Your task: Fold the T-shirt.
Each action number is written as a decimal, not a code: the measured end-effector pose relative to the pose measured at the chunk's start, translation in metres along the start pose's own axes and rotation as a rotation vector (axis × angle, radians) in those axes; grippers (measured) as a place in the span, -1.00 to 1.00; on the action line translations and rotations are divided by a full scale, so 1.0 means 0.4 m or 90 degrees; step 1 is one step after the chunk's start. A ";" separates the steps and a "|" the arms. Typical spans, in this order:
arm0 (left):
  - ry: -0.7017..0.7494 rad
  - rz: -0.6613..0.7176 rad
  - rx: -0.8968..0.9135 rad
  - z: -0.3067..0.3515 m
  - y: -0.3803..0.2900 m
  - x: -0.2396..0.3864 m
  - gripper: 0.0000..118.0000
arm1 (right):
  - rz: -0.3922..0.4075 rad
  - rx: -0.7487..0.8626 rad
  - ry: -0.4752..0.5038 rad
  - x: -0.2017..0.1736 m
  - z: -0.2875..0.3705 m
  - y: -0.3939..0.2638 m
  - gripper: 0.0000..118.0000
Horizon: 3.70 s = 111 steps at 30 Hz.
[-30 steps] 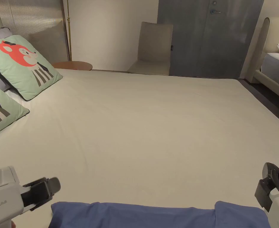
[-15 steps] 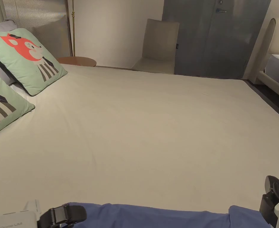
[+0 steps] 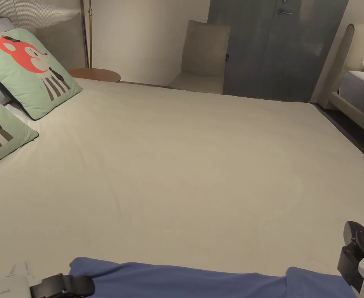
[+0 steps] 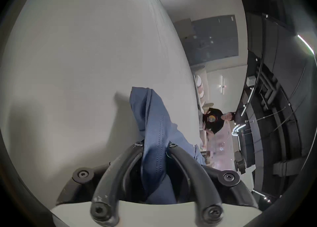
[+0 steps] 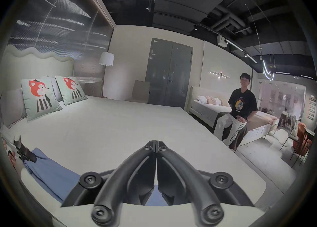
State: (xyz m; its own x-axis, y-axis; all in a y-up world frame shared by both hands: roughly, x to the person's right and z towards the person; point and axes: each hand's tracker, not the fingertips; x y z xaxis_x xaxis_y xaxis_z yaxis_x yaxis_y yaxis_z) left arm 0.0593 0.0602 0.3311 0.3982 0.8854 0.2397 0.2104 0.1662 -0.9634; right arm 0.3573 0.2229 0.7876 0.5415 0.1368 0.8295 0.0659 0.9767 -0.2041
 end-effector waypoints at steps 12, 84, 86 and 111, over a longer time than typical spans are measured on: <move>0.049 -0.070 0.105 0.204 0.015 0.068 -0.86 | -0.019 -0.011 0.040 -0.034 -0.016 -0.018 -0.98; -0.029 -0.153 0.020 -0.084 -0.098 0.191 -0.98 | -0.089 -0.020 0.012 0.089 0.039 -0.067 -0.98; -0.034 -0.103 -0.023 -0.074 -0.073 0.155 -0.66 | -0.086 -0.022 0.017 0.078 0.037 -0.066 -0.98; -0.010 0.005 -0.062 -0.100 -0.043 0.006 -0.87 | -0.072 -0.021 0.011 0.073 0.043 -0.044 -0.98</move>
State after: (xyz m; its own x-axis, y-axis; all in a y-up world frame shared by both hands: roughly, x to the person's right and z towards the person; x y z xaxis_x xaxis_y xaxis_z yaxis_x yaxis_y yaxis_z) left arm 0.0925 0.0421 0.3532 0.3867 0.8933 0.2292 0.2933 0.1166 -0.9489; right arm 0.3574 0.2126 0.8243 0.5436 0.0221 0.8391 0.1548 0.9799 -0.1261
